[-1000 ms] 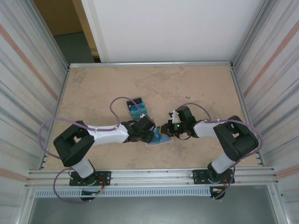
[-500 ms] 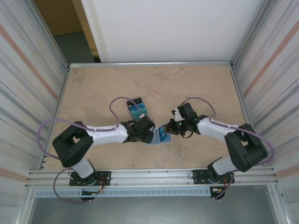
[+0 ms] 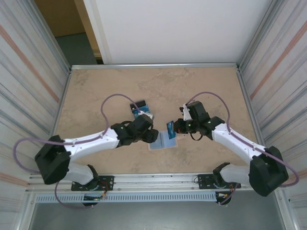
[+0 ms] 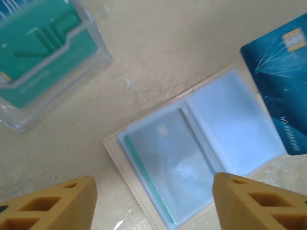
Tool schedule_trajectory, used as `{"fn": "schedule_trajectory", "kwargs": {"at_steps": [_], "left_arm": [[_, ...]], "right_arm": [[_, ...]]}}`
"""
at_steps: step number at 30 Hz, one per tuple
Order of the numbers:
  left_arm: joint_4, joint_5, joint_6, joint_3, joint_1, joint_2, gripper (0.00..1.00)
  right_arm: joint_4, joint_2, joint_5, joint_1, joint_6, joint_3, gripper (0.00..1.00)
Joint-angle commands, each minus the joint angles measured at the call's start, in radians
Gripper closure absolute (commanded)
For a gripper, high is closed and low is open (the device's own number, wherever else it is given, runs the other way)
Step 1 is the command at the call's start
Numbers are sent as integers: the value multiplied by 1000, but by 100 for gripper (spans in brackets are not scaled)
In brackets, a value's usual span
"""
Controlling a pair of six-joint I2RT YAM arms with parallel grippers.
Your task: Take the credit cards out of the card holder
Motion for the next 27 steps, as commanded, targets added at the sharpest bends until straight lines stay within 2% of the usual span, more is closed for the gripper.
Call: {"fn": "schedule_trajectory", "kwargs": {"at_steps": [1,6,13,20,23,27], "left_arm": [[-19,-40,83,24,-7,-95,28],[10,-5,253,10,5,-227,24],[93,186,511,-53,73,-388,25],[178,424,584,-97,204,-442,28],[179,519,622,-87,228,-424,28],[172,592,683,-64,228,-389,29]], "right_arm": [[-24,-54,45,38,-98,55,97],[-24,-76,41,95,-191,116,97],[-69,-77,-22,135,-331,214,96],[-134,-62,-116,174,-435,297,95],[-176,-44,-121,202,-477,335,96],[-209,-23,-123,223,-511,371,97]]}}
